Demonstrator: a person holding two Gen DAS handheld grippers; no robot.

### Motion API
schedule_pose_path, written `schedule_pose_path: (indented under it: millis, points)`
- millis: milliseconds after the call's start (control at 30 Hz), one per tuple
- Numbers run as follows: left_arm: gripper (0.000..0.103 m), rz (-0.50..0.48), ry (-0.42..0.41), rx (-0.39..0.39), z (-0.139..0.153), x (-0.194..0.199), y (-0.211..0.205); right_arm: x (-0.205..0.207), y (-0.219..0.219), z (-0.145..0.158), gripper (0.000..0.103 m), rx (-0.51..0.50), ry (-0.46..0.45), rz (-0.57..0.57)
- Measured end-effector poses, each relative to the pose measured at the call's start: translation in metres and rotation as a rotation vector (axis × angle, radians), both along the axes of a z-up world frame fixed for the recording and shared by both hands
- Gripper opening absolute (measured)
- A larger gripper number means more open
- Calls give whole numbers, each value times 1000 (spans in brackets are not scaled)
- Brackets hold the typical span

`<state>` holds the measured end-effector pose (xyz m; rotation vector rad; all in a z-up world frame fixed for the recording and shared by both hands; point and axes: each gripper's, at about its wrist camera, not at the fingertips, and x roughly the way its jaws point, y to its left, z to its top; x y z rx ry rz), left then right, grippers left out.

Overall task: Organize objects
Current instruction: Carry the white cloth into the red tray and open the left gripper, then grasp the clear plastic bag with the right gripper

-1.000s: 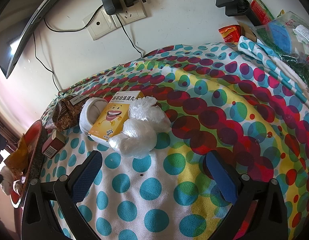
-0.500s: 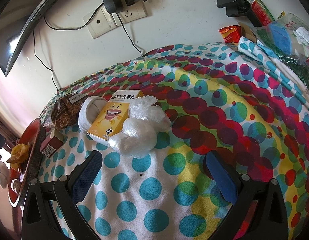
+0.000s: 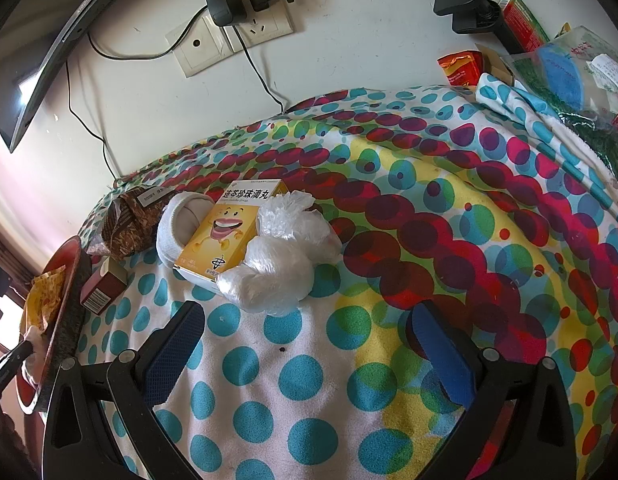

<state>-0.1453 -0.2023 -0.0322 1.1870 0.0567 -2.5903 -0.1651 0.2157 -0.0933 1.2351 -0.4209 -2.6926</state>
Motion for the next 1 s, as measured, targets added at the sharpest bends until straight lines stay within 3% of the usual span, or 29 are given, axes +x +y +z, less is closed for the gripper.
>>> schedule_pose_path:
  millis: [67, 133, 167, 233, 367, 467, 800, 867, 1000]
  points:
    - [20, -5, 3, 25, 0, -1, -1, 0, 0, 0, 103, 1, 0, 0]
    - [43, -5, 14, 5, 3, 1, 2, 0, 0, 0, 103, 2, -1, 0]
    - [61, -6, 36, -15, 8, 5, 5, 0, 1, 0, 103, 1, -1, 0]
    - [64, -16, 132, -27, 26, 23, 13, 0, 0, 0, 103, 0, 0, 0]
    - [81, -57, 289, -50, 58, 67, 39, 0, 0, 1, 103, 13, -4, 1]
    - [83, -89, 269, -60, 54, 83, 53, 0, -3, 0, 103, 47, -14, 1]
    - [83, -169, 208, 84, 0, 127, 70, -6, -17, 5, 102, 139, -28, 64]
    - [83, -159, 209, 111, -7, 135, 66, -11, -25, 11, 95, 144, -12, 80]
    - [83, -125, 221, 173, -16, 145, 49, -28, -43, 12, 44, 240, -34, 120]
